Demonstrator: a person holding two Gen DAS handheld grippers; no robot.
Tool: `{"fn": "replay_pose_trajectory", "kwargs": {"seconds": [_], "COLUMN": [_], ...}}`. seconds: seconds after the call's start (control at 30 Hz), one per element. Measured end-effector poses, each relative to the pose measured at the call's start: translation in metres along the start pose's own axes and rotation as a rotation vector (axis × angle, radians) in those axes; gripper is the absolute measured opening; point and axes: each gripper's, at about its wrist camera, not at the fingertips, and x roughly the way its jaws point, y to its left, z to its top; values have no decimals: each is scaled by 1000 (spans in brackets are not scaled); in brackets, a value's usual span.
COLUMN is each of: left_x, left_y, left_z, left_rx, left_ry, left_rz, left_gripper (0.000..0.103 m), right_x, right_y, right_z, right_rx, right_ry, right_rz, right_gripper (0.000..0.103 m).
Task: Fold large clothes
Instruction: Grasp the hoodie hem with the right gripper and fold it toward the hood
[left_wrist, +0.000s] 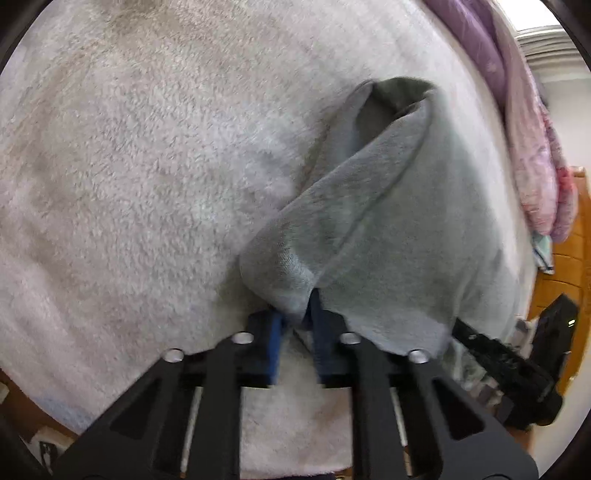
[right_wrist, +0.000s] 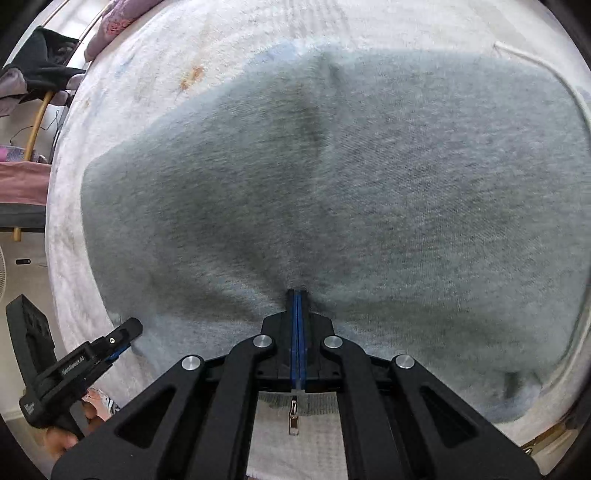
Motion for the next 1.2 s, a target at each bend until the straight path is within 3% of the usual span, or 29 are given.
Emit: {"fn": "replay_pose_trajectory", "kwargs": {"seconds": [0.1, 0.23, 0.33, 0.37, 0.47, 0.57, 0.8, 0.9, 0.93, 1.0, 1.07, 1.1, 1.13, 1.2], "left_x": [-20, -45, -56, -58, -64, -64, -63, -64, -66, -75, -91, -102, -110, -131], "left_y": [-8, -22, -41, -43, -54, -68, -84, -85, -85, -89, -97, -102, -106, -121], "left_z": [3, 6, 11, 11, 16, 15, 16, 20, 22, 23, 23, 22, 21, 19], "left_rx": [11, 22, 17, 3, -14, 5, 40, 56, 56, 63, 103, 128, 147, 208], "left_ry": [-5, -5, 8, 14, 15, 27, 40, 50, 55, 32, -6, -47, -96, -239], "left_rz": [-43, -121, -162, -175, -203, -210, -188, -136, -131, -156, -197, -174, -125, 6], "left_gripper": [10, 10, 10, 9, 9, 9, 9, 10, 11, 12, 25, 35, 47, 49], "right_x": [-12, -28, -41, -43, -41, -31, -12, -4, -4, -5, -18, -25, -34, -53], "right_y": [12, 38, 63, 72, 85, 106, 129, 135, 131, 115, 91, 82, 72, 51], "right_z": [-13, -25, -42, -47, -54, -53, -33, -33, -33, -26, -25, -24, -24, -24], "right_rx": [-36, -117, -244, -289, -366, -408, -400, -414, -396, -292, -175, -145, -109, -28], "right_ry": [5, -18, -61, -83, -98, -134, -221, -204, -198, -175, -180, -186, -200, -239], "right_rz": [-31, 29, 133, 155, 228, 241, 208, 212, 206, 256, 338, 361, 392, 446], "right_gripper": [8, 16, 49, 53, 56, 57, 57, 32, 18, 12, 10, 10, 10, 10]}}
